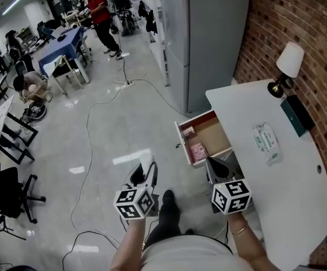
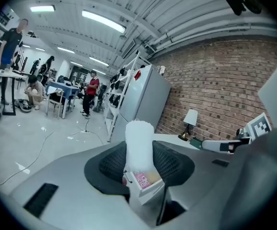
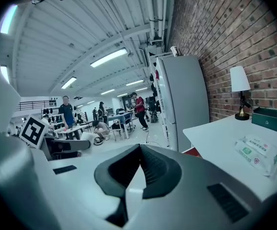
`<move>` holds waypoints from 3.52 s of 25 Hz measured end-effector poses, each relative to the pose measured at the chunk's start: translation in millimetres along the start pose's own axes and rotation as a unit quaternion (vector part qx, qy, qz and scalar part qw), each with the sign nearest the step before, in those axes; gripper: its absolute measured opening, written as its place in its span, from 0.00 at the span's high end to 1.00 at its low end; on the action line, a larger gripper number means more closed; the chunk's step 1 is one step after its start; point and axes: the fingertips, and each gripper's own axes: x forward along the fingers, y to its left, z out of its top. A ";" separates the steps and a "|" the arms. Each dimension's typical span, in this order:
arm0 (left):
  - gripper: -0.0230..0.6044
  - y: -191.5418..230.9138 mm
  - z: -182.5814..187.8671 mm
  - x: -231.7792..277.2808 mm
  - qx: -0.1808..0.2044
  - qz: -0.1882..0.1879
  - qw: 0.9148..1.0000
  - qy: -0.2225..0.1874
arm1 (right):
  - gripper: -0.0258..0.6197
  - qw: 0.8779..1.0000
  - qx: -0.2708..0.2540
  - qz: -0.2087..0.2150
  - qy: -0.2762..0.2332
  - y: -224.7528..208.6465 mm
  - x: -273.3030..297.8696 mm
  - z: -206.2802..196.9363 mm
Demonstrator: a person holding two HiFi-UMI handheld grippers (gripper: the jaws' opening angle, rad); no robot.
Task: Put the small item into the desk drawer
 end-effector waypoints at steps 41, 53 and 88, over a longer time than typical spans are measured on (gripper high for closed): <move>0.67 45.2 1.3 385.0 0.089 -0.157 0.968 0.176 | 0.95 0.979 0.092 -0.169 0.073 -150.3 232.6 11.0; 0.67 -6.4 -93.0 468.9 0.153 -0.212 0.927 0.270 | 0.95 0.970 0.113 -0.195 0.091 -191.5 234.4 -15.7; 0.67 -47.0 -327.9 563.1 0.294 -0.223 0.816 0.445 | 0.95 0.953 0.131 -0.215 0.170 -220.2 220.8 -116.0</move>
